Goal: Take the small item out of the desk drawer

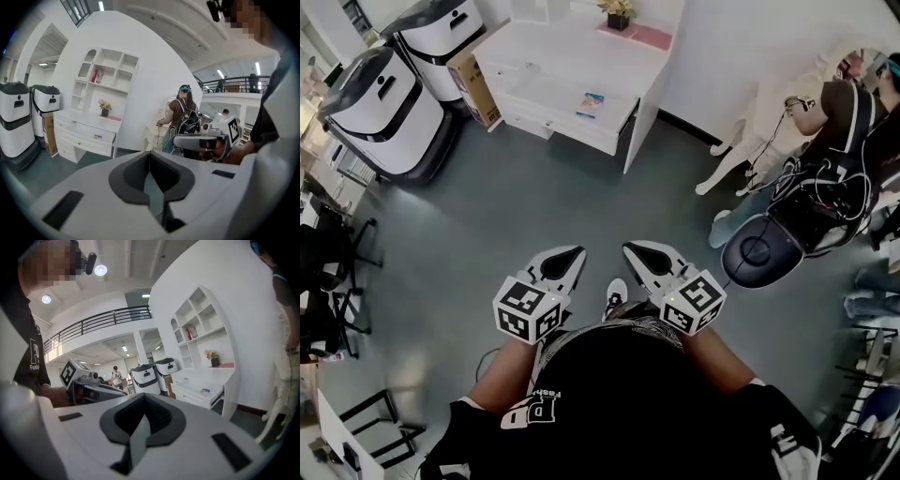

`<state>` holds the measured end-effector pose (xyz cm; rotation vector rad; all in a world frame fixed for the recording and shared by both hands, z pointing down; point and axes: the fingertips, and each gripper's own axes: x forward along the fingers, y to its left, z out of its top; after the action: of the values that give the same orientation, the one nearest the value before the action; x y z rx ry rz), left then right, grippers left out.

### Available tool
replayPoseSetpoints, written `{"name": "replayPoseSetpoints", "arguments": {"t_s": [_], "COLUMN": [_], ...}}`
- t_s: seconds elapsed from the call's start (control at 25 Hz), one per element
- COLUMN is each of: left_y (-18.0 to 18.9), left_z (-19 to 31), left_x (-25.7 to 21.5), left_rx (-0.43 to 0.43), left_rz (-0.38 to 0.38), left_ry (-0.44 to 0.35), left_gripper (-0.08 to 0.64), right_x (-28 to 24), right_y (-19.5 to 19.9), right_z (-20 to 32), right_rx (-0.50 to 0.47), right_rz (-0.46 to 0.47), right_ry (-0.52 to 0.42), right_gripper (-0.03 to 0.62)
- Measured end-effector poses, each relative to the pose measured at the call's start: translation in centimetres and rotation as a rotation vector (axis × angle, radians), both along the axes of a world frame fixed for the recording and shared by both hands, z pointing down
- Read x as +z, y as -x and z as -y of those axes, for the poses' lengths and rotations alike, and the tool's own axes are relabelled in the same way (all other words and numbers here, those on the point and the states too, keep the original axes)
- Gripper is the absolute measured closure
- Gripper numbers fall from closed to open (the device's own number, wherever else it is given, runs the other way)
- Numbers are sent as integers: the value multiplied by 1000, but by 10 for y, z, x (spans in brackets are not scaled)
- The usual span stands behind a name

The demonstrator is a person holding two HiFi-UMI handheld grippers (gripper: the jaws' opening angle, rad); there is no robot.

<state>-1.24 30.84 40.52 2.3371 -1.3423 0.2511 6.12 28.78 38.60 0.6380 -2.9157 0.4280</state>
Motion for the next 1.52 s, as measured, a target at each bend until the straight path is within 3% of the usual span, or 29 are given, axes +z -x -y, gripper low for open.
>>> {"name": "replayPoseSetpoints", "arguments": {"t_s": [0.6, 0.88, 1.16, 1.52], "left_y": [-29, -31, -37, -40], "left_z": [146, 173, 196, 255], "left_x": [-8, 3, 17, 13], "left_rx": [1, -13, 26, 108], "left_rz": [114, 128, 141, 157], "left_ry": [-25, 16, 37, -13], "left_gripper": [545, 545, 545, 545], "right_x": [-7, -7, 4, 6], "right_y": [-20, -31, -40, -43], "right_z": [149, 171, 192, 238], "right_rx": [-27, -33, 15, 94], "right_rz": [37, 42, 33, 8], "right_ry": [-1, 8, 38, 33], "right_gripper": [583, 583, 583, 583]}}
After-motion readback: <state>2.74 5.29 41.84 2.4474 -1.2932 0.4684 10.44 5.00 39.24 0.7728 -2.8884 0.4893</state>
